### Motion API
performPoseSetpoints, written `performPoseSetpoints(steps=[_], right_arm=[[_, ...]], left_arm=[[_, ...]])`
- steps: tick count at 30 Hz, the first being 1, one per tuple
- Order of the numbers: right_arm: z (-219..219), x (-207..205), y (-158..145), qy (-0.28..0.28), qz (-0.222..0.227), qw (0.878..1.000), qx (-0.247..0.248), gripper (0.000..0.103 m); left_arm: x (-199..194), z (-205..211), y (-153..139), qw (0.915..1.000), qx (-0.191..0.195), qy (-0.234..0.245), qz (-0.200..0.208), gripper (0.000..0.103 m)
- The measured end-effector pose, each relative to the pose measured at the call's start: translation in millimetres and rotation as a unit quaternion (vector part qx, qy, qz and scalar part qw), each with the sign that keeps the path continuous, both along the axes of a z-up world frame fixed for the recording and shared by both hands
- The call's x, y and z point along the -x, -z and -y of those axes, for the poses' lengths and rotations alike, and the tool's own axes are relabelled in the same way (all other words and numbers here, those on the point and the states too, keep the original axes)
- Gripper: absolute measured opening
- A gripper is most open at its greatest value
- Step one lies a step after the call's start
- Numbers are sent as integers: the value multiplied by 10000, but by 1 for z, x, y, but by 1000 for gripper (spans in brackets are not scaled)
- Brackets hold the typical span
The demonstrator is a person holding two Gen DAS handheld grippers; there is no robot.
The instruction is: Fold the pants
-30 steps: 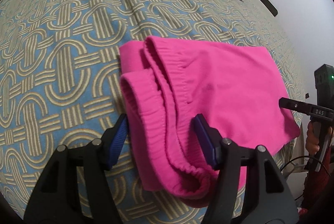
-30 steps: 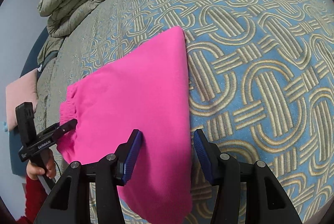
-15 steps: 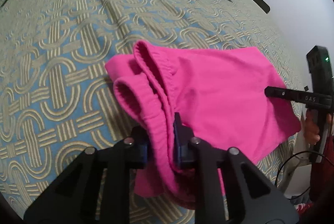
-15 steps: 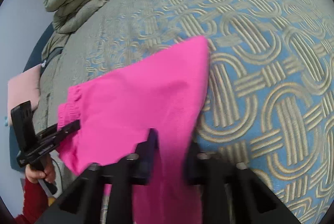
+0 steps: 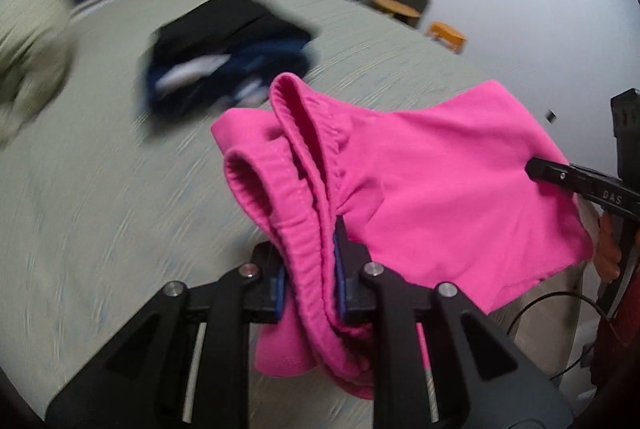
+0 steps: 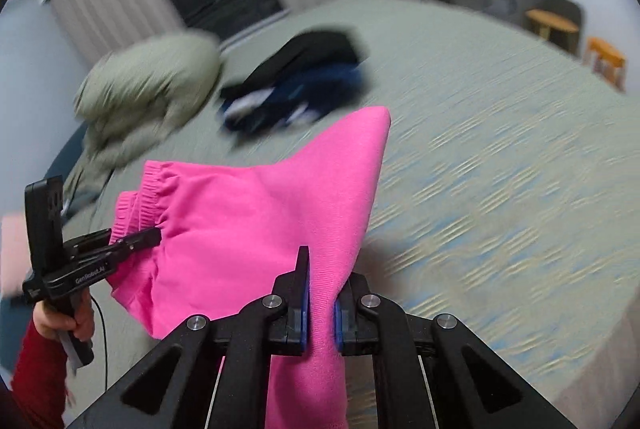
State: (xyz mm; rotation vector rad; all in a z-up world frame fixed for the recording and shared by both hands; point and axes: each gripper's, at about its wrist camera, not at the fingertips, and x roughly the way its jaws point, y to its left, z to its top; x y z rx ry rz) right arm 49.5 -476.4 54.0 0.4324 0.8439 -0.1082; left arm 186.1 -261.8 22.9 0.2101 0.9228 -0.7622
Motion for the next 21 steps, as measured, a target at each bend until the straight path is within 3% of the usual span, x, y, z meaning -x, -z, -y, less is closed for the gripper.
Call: performPoseSetpoints(steps=[4,8,13,15,17,19,20,21], right_arm=[[86,9,-12,843,93,9964,56,7],[159,16,1,1553,131,9877,-113,8],[222,18,34,2073,109,9774,-391,8],[241,10,53,2216,39,9739,-496,8],[253,3,77,2354,-221,9700,-570,11],[262,-6,111,2694,-929,9572,-505,19],[264,-7,125,2822,-1235,9504,-431,22],[264,-5,134,2872,-1336,9477,-398,29]], left_arm=[[-31,118,-12,9975,-119,629,284,20],[-57,218,-2,9920,-415,1085,494,21],[-78,294,10,9843,-784,1374,783,21],[-87,310,23,9831,-957,1272,903,31],[-94,321,49,9761,-1578,891,1198,57],[-97,323,76,9584,-2335,506,1561,60],[-100,319,92,9506,-2653,433,1549,60],[-103,313,101,9481,-2777,388,1501,60]])
